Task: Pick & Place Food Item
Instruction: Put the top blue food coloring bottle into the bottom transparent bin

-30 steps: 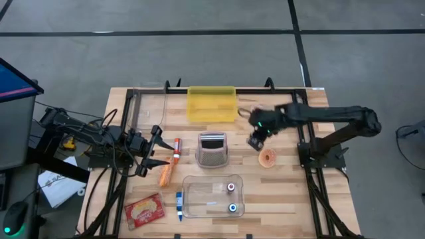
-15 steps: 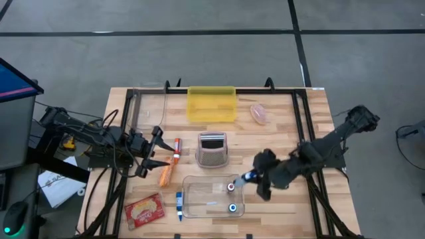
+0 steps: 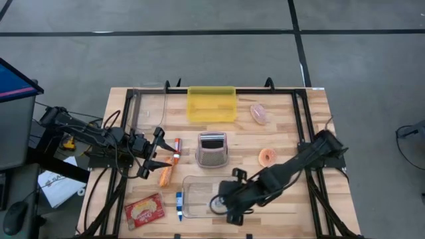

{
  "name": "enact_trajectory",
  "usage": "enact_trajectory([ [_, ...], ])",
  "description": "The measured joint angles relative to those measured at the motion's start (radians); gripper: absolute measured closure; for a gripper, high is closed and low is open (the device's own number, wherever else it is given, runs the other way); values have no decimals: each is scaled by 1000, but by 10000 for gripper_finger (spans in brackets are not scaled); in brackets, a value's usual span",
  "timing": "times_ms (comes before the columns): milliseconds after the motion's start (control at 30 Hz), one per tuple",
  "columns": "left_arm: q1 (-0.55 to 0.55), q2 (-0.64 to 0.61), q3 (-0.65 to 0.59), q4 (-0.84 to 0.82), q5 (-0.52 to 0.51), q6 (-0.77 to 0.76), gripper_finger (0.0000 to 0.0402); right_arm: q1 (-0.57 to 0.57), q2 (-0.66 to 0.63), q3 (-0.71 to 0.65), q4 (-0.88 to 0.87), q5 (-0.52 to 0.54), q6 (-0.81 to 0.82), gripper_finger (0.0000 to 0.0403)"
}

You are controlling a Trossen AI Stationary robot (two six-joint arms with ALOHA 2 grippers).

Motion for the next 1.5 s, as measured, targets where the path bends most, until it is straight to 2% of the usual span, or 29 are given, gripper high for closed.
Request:
enact_trajectory([
  [100, 0, 0, 0, 0, 0, 1, 170, -7, 72, 58, -18, -17, -17, 302],
  [300, 0, 0, 0, 1, 0, 1, 170, -17, 143, 37, -89, -42, -38, 302],
  [700, 0, 0, 0, 6, 0, 1, 170, -24, 131, -98, 32, -79, -68, 302],
  [1267, 0, 0, 0, 6, 0, -2, 170, -30, 131, -174, 44, -106, -53, 302],
  [1500, 0, 0, 0, 6, 0, -2, 170, -30, 131, -174, -7, -105, -41, 302],
])
